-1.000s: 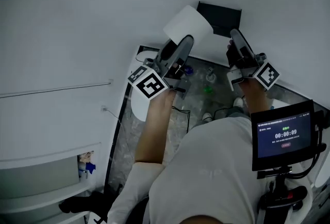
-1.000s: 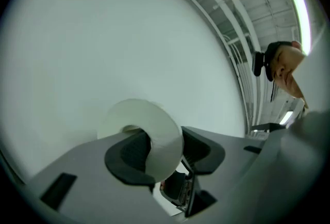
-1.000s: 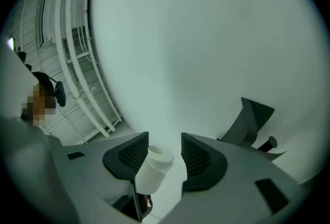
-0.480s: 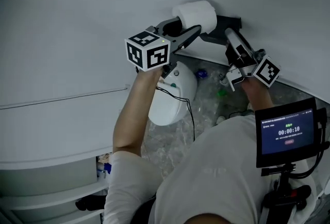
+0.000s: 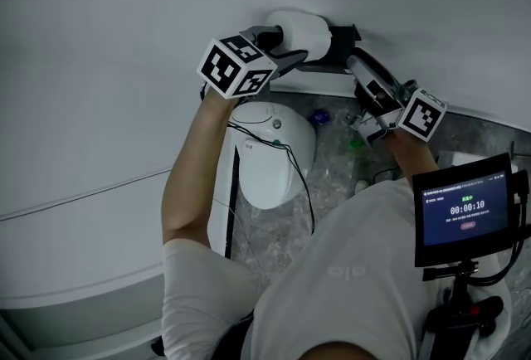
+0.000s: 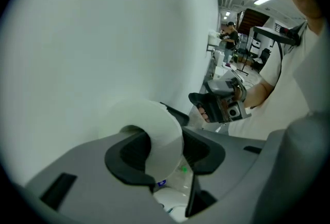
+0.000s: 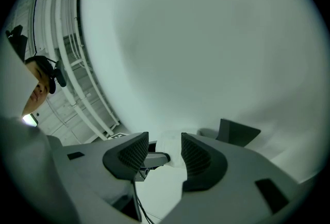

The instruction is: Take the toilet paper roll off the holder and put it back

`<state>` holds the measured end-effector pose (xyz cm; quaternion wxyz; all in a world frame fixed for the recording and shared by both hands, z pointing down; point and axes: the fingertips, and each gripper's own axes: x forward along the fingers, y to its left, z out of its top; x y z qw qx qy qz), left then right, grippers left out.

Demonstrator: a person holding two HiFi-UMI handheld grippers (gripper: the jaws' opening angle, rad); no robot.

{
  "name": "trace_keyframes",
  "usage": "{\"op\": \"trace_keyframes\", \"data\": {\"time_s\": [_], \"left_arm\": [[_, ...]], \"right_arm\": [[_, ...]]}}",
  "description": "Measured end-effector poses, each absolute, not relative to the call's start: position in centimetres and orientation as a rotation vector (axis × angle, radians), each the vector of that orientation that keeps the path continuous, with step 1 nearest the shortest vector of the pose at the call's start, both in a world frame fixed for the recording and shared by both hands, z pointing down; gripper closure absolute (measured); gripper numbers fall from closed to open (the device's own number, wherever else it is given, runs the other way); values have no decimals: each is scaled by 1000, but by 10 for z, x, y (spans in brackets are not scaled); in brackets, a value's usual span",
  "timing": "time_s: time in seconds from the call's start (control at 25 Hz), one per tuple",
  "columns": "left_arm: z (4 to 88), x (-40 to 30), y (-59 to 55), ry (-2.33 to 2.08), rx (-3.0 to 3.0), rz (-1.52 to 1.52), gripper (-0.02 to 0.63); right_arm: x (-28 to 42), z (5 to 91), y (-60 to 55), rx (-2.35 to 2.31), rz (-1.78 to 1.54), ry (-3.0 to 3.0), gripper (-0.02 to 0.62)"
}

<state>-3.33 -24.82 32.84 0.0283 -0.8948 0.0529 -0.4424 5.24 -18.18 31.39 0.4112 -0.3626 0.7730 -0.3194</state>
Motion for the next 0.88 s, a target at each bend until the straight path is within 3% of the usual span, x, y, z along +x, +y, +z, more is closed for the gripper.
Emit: {"op": "trace_keyframes", "data": {"time_s": [0.68, 0.88], "left_arm": [[344, -34, -234, -114, -2330, -1669, 426], [349, -27, -242, -143, -2308, -1631, 426]], "right_arm": [[57, 318, -182, -930, -811, 1934, 391], [63, 316, -181, -940, -779, 1944, 391]]}}
